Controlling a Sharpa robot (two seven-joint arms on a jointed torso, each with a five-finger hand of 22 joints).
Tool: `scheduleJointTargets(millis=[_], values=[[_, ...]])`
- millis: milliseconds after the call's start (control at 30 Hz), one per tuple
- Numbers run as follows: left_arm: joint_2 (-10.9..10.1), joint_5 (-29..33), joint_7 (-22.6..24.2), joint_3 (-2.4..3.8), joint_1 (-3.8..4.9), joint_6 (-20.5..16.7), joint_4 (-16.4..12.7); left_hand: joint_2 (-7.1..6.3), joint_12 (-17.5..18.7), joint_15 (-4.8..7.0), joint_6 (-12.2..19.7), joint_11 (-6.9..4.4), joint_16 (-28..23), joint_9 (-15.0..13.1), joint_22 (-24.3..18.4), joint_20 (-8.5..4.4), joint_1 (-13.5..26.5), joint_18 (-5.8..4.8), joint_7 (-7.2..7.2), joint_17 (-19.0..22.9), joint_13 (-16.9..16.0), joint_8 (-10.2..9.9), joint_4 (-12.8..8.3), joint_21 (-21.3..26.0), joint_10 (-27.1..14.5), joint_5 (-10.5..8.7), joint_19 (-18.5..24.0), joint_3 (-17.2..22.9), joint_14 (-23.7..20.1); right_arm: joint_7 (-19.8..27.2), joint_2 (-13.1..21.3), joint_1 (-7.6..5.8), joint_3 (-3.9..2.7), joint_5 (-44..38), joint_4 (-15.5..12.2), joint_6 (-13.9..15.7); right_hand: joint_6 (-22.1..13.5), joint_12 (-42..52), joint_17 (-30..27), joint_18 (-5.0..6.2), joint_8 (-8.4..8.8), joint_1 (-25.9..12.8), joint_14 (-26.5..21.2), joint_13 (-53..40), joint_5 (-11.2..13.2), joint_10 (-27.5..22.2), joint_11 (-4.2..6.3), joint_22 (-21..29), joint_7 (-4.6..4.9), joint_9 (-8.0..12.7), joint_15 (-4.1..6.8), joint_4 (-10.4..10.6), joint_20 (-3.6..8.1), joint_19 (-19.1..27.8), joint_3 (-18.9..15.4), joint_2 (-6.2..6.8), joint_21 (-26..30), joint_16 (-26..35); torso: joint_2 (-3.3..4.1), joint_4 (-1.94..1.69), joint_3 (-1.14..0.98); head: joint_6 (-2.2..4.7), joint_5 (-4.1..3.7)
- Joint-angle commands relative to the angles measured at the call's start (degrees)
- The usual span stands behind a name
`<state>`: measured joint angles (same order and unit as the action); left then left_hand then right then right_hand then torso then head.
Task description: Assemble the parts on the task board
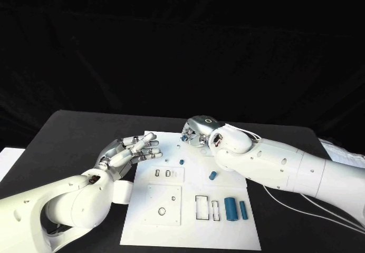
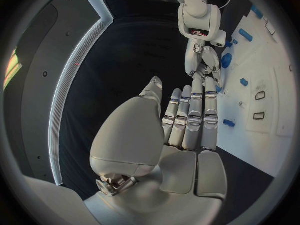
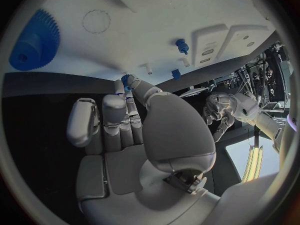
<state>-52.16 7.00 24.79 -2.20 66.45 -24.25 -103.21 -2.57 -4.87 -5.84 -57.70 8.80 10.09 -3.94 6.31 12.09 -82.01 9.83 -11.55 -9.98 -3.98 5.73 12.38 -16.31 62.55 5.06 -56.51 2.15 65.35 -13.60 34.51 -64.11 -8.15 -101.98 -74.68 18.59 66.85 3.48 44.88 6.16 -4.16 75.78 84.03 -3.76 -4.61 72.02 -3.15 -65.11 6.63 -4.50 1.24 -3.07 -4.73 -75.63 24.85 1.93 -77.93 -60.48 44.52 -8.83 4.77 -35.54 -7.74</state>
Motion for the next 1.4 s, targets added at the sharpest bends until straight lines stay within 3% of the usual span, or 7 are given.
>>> scheduleJointTargets(millis=[33,367,867,1000,1100,1233,1400], values=[[0.19,0.08,0.14,0.05,0.08,1.28,-0.11,0.44,0.19,-0.37,0.13,0.15,-0.34,0.05,-0.08,0.36,0.05,0.65,-0.44,-0.05,0.08,-0.31,-0.34,0.24,-0.16,0.25,0.07,0.03,-0.15,-0.74,-0.52,-0.11,-0.02,-1.30,0.45,0.38,0.08,0.05,0.05,-1.09,-0.01,-0.17,0.52,-0.06,0.38,-0.07,-0.27,-0.09,0.29,-1.20,0.00,0.71,-0.19,-0.07,0.80,0.57,-0.26,-0.34,0.15,-0.23,0.10,-0.02,-0.07],[0.24,0.08,0.03,0.05,0.08,1.33,-0.07,0.46,0.22,-0.37,0.13,0.15,-0.36,0.05,-0.10,0.36,0.00,0.66,-0.44,-0.07,0.07,-0.34,-0.39,0.25,-0.17,0.25,0.06,0.04,-0.15,-1.25,-1.29,-0.36,-0.02,-1.38,1.04,0.17,0.06,0.04,0.07,-1.09,0.00,-0.19,0.51,-0.06,0.40,-0.08,-0.27,-0.10,0.30,-1.20,-0.01,0.75,-0.20,-0.06,0.84,0.58,-0.27,-0.36,0.14,-0.39,0.21,0.02,-0.18],[0.22,0.08,-0.06,0.05,0.08,1.46,-0.16,0.47,0.23,-0.37,0.13,0.15,-0.37,0.05,-0.10,0.37,-0.01,0.66,-0.44,-0.08,0.07,-0.35,-0.41,0.26,-0.17,0.25,0.06,0.05,-0.15,-2.33,-1.86,-0.59,0.00,-1.96,2.10,-3.80,-0.41,-0.03,-0.23,-1.07,0.34,-0.62,0.28,-0.01,0.73,-0.66,-0.47,-0.12,0.53,-1.20,-0.18,1.25,-0.34,0.14,1.12,1.46,-0.36,-0.38,0.23,-0.58,0.30,-0.21,-0.37],[0.20,0.08,-0.09,0.05,0.09,1.47,-0.17,0.47,0.23,-0.37,0.13,0.15,-0.37,0.05,-0.10,0.37,-0.01,0.66,-0.44,-0.08,0.07,-0.35,-0.41,0.26,-0.17,0.25,0.06,0.05,-0.15,-1.94,-1.88,-0.63,0.01,-1.63,2.29,-1.16,-6.50,-0.21,-12.09,0.74,0.69,-1.86,-3.53,0.26,1.80,-6.23,-1.99,9.41,1.82,0.34,-1.36,2.38,-1.28,6.64,1.01,4.42,4.83,8.64,0.22,-0.60,0.33,-0.20,-0.41],[0.18,0.08,-0.14,0.05,0.09,1.50,-0.16,0.47,0.23,-0.37,0.13,0.15,-0.37,0.05,-0.10,0.37,-0.01,0.66,-0.44,-0.08,0.07,-0.35,-0.41,0.26,-0.17,0.25,0.06,0.05,-0.15,-1.46,-1.80,-0.65,0.01,-1.36,2.27,1.61,-15.19,-0.12,-16.74,2.81,0.80,-1.63,-6.13,0.20,1.61,-13.43,-3.19,20.66,0.33,0.97,-2.23,3.22,-2.25,14.09,-2.29,7.16,12.07,13.95,0.22,-0.64,0.34,-0.14,-0.45],[0.12,0.08,-0.22,0.05,0.09,1.70,-0.08,0.47,0.23,-0.37,0.13,0.15,-0.37,0.05,-0.10,0.37,-0.01,0.66,-0.44,-0.08,0.07,-0.35,-0.41,0.26,-0.17,0.25,0.06,0.05,-0.15,-0.69,-1.18,-0.66,0.02,-0.54,1.45,4.91,-14.98,0.37,-18.06,3.06,0.30,0.39,-5.15,-0.05,1.69,-14.06,-3.21,22.26,1.20,0.61,-2.42,4.83,-2.56,14.01,-4.97,6.57,13.80,15.77,0.22,-0.71,0.34,-0.17,-0.52],[-0.02,-0.04,-0.65,0.05,0.09,2.56,0.13,0.56,0.42,-0.38,0.17,0.13,-0.54,0.04,-0.18,0.39,-0.32,0.66,-0.34,-0.20,0.07,-0.51,-0.73,0.32,-0.21,0.25,0.05,0.13,-0.16,0.41,1.89,-0.55,0.00,1.51,-2.25,7.27,-11.74,1.82,-18.56,2.49,-0.11,1.83,-3.19,-0.44,1.09,-8.86,-2.14,19.78,2.06,0.48,-1.48,5.87,-1.80,11.02,-4.78,5.62,12.41,16.16,0.20,-0.51,0.20,0.09,-0.62]])
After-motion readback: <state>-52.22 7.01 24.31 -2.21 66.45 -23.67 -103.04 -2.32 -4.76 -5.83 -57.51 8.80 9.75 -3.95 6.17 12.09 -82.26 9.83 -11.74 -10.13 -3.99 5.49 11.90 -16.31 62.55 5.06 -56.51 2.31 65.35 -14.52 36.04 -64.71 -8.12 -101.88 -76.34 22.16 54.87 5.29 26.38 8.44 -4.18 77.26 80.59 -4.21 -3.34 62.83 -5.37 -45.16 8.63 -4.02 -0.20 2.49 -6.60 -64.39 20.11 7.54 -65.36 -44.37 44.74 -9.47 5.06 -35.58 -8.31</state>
